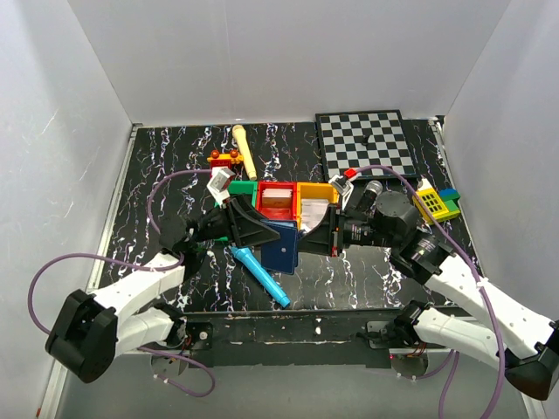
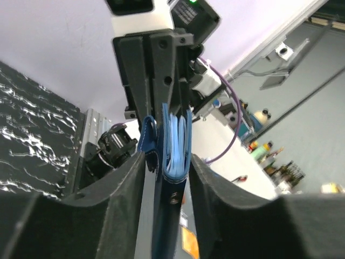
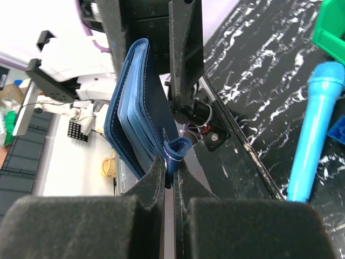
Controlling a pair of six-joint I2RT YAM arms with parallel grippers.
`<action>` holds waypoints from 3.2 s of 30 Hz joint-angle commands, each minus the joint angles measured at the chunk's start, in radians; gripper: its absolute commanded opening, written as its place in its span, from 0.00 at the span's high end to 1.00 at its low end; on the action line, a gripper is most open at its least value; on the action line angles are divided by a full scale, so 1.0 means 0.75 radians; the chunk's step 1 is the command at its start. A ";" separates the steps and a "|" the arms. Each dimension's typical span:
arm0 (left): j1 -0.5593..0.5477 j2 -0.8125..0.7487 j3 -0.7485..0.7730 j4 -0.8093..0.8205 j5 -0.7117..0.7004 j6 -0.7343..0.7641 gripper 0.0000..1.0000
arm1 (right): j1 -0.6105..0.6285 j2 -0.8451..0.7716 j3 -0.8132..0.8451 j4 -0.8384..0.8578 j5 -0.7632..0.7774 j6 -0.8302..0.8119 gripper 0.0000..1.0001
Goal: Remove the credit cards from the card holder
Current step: Open the card holder.
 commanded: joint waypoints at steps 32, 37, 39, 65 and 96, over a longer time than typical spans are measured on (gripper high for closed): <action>-0.418 -0.241 0.126 -1.310 -0.988 0.605 0.02 | 0.069 0.155 0.429 -1.073 0.755 -0.224 0.99; -0.488 -0.209 0.196 -1.389 -1.061 0.667 0.02 | 0.075 0.186 0.441 -1.093 0.815 -0.181 0.99; -0.522 -0.178 0.233 -1.441 -1.104 0.691 0.02 | 0.081 0.192 0.447 -1.089 0.823 -0.173 0.99; -0.660 0.043 0.460 -1.696 -1.290 0.790 0.18 | 0.116 0.243 0.488 -1.081 0.825 -0.156 0.99; -0.666 -0.039 0.441 -1.788 -1.372 0.775 0.32 | 0.118 0.163 0.398 -0.991 0.786 -0.146 0.99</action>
